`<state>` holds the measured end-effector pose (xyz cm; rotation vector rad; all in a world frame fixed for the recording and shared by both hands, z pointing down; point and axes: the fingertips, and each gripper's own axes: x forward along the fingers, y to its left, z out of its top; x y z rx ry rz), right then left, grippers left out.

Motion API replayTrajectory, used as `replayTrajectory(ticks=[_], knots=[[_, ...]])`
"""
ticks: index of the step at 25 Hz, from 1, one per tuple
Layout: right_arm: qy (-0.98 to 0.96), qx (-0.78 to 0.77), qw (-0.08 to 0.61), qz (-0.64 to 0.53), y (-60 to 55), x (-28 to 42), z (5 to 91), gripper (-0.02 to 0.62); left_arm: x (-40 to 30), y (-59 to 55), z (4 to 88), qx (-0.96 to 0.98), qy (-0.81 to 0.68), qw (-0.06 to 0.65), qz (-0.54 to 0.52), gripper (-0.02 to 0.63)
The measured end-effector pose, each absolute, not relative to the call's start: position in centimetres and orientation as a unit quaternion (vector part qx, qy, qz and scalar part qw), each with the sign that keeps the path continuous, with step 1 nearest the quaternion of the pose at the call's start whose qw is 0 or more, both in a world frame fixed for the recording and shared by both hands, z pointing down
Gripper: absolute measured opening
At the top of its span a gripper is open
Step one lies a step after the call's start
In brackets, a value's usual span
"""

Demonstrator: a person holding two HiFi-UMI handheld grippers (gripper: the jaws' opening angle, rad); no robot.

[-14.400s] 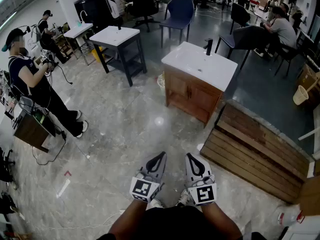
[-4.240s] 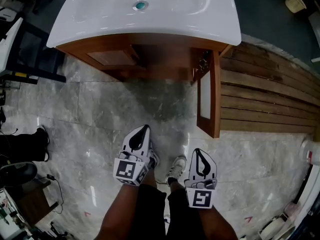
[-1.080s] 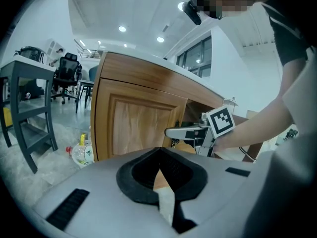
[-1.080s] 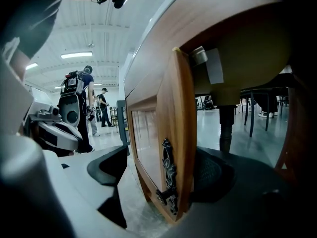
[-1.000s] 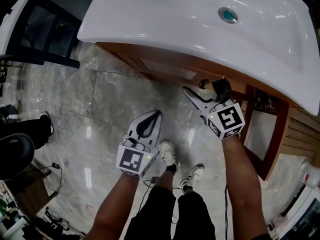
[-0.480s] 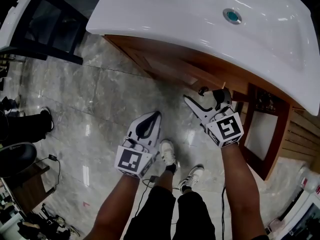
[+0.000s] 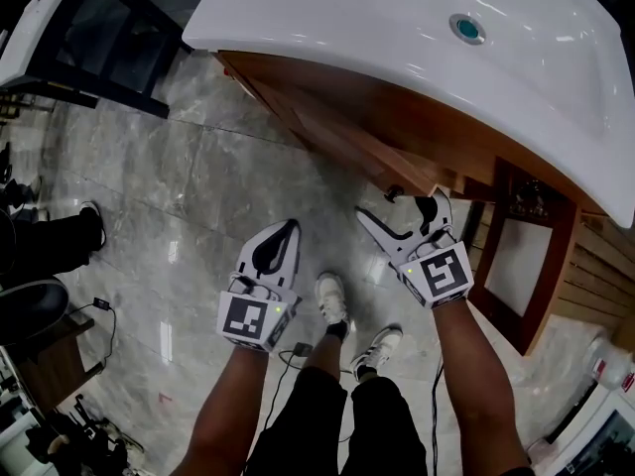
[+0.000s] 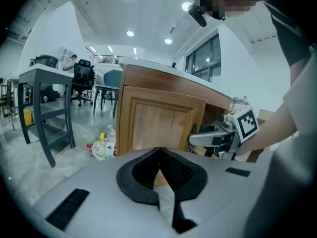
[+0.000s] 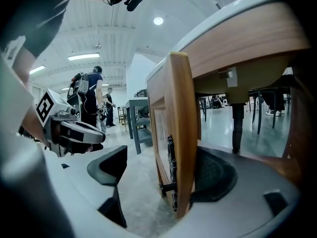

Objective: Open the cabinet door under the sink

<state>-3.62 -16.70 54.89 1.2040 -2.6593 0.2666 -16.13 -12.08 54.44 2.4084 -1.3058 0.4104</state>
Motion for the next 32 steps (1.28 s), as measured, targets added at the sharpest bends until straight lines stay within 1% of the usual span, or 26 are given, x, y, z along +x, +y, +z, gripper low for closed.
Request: replayTrajectory(ticks=[2,5,8,14,16,20,26,32], knots=[[-0.903,0.406,0.107,0.091,-16.0,-4.2,54.8,0.385,-16.8,-11.6,54.6,0.85,-0.468,0.186,0.156,0.023],[-0.903,0.406,0.098,0.1,-15.2,-4.9,54.4,0.385,-17.6,-11.4,54.2,0.846,-0.483,0.174,0.143,0.023],[-0.902,0.407,0.084,0.113,-14.5,-5.4,54.1,0.385,-18.9,-10.4,55.0,0.834,-0.492,0.171,0.181,0.023],[-0.905,0.405,0.086,0.096,-13.5,-6.6,53.7,0.385,-20.8,-9.5,55.1,0.821,-0.517,0.179,0.163,0.023],[-0.908,0.4,0.091,0.083,-13.0,-7.1,53.8,0.385,-20.6,-9.4,54.8,0.823,-0.522,0.174,0.142,0.023],[-0.906,0.402,0.102,0.082,-12.3,-7.8,54.0,0.385,-20.6,-8.8,55.0,0.816,-0.524,0.182,0.16,0.023],[-0.906,0.398,0.128,0.064,-11.0,-9.4,54.1,0.385,-21.2,-7.8,54.6,0.821,-0.528,0.164,0.146,0.023],[-0.912,0.383,0.131,0.064,-9.4,-11.4,54.1,0.385,-22.2,-7.4,54.2,0.812,-0.542,0.171,0.132,0.023]])
